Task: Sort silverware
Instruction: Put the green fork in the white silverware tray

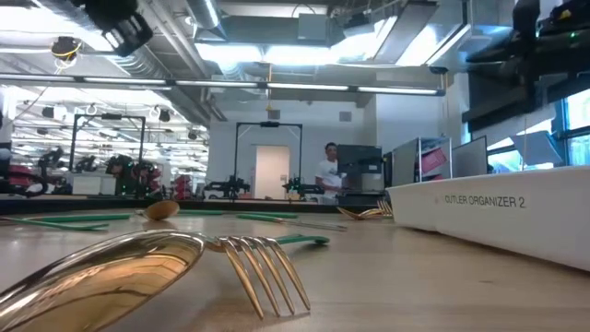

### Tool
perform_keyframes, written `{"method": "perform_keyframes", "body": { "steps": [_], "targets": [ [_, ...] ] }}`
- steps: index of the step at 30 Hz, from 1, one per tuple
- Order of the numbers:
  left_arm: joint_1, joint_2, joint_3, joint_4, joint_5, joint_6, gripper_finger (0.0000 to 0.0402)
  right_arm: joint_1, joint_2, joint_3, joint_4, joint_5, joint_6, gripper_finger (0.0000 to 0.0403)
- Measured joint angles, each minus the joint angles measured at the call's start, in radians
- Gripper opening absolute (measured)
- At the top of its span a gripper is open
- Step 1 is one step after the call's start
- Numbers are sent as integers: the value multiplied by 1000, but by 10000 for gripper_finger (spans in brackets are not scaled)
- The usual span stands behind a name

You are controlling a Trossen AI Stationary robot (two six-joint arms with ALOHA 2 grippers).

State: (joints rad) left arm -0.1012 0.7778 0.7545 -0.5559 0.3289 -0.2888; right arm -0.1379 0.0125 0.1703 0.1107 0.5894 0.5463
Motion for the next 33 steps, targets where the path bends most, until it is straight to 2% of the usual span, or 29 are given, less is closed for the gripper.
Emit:
{"method": "perform_keyframes", "body": {
  "steps": [3,6,12,16,27,33],
  "targets": [
    [-75,73,19,-91,10,28,114,0,22,0,2,-64,6,83],
    [-152,151,19,-132,9,70,114,0,52,0,-1,-74,6,83],
    [-305,318,19,-108,4,114,114,0,104,0,1,-59,7,83],
    [-389,414,19,-67,-46,145,114,0,127,0,1,-56,7,83],
    [-497,605,19,72,-211,104,114,0,143,0,-7,-55,7,83],
    [-532,685,19,107,-229,41,114,0,143,0,-7,-113,33,83]
  ]
}}
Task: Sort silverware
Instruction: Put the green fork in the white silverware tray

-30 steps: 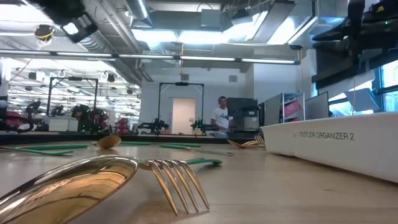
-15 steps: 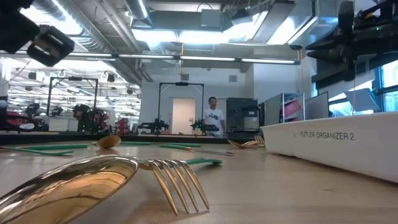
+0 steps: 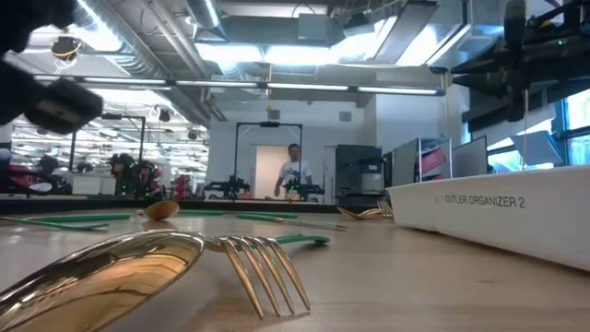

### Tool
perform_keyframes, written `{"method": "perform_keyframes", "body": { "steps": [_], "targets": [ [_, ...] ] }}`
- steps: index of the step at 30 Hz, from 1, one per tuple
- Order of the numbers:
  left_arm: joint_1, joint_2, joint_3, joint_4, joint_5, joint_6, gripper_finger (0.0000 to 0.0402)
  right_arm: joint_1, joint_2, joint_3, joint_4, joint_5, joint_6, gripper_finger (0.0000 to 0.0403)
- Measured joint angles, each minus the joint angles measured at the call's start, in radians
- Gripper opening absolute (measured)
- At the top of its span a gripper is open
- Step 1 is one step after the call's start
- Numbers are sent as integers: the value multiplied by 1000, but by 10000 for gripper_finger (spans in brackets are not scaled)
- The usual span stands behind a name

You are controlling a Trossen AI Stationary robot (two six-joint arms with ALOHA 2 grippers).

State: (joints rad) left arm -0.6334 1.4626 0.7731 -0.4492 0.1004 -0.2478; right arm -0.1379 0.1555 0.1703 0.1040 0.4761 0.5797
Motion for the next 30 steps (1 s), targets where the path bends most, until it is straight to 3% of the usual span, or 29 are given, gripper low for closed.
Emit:
{"method": "perform_keyframes", "body": {
  "steps": [20,30],
  "targets": [
    [-50,135,1,-2,-104,1,110,0,0,0,0,-25,0,83],
    [-48,142,2,-2,-112,-6,24,0,0,1,0,-25,0,83]
  ]
}}
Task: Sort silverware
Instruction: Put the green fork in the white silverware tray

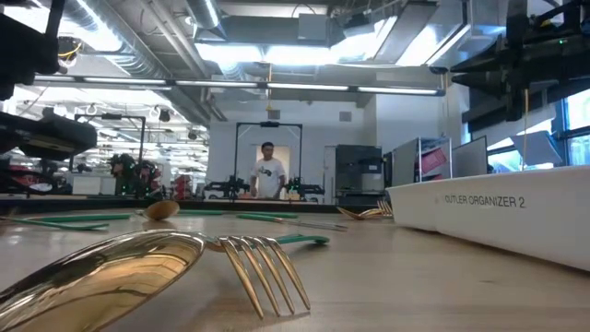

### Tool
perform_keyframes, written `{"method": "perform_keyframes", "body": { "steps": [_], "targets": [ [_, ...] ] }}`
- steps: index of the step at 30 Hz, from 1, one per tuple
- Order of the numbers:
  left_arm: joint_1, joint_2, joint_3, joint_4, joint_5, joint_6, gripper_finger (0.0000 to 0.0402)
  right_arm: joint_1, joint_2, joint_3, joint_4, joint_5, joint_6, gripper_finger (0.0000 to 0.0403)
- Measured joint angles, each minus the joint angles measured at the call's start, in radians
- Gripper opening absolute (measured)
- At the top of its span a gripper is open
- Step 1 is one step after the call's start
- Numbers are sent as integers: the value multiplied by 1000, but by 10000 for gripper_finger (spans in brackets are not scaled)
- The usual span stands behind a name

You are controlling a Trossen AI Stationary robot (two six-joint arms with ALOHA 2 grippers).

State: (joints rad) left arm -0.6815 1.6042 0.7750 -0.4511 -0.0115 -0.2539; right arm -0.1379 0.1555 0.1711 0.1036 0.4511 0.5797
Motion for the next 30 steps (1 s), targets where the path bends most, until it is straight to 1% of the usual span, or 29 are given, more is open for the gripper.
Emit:
{"method": "perform_keyframes", "body": {
  "steps": [2,7,10,15,20,23,25,27,30],
  "targets": [
    [0,0,-1,6,1,-1,10,0,0,0,0,0,0,83],
    [4,1,0,21,5,-9,15,0,0,0,0,0,0,83],
    [16,-7,5,24,10,-50,8,0,0,0,0,0,0,83],
    [47,-58,9,37,3,-100,8,0,0,0,0,0,0,83],
    [95,-128,10,34,-20,-63,4,0,0,0,4,-1,0,83],
    [146,-174,16,67,-75,8,6,0,0,0,6,-19,0,83],
    [191,-196,39,116,-130,102,8,0,0,0,6,-31,0,83],
    [243,-198,73,181,-163,244,8,0,0,0,6,-45,0,83],
    [327,-174,137,307,-168,481,6,0,0,0,7,-45,0,83]
  ]
}}
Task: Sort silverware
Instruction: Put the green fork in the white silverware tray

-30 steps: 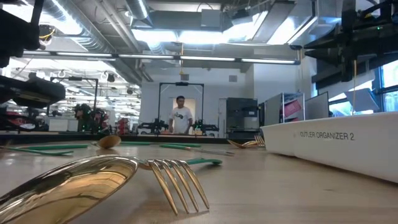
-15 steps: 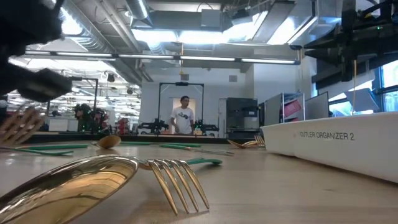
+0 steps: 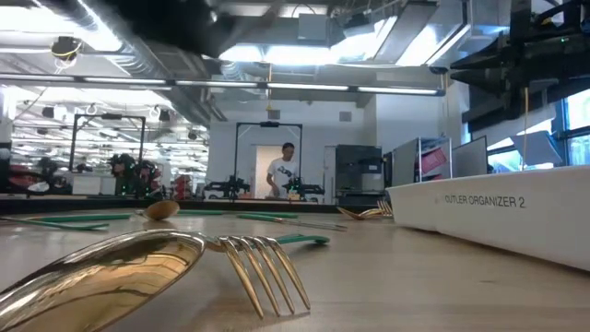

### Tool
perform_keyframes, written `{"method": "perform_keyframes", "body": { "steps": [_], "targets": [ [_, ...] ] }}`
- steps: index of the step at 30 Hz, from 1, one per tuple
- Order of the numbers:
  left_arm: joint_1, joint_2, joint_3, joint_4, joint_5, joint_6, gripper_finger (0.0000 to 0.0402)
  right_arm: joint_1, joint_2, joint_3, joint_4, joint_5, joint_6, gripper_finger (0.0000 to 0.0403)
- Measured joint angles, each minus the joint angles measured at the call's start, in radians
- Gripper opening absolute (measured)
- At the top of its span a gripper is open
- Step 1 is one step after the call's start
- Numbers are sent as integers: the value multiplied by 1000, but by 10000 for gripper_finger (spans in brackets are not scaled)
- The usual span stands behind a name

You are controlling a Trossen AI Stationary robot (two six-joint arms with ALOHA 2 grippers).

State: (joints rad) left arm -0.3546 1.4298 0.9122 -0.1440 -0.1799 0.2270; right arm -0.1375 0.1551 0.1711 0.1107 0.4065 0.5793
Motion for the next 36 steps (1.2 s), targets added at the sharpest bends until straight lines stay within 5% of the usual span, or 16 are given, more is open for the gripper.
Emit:
{"method": "perform_keyframes", "body": {
  "steps": [10,21,36],
  "targets": [
    [197,265,340,197,110,421,8,0,0,0,-7,0,-11,83],
    [161,661,785,-9,328,675,7,0,0,0,-8,0,-65,83],
    [100,903,954,-57,336,851,9,0,0,0,-65,0,-89,83]
  ]
}}
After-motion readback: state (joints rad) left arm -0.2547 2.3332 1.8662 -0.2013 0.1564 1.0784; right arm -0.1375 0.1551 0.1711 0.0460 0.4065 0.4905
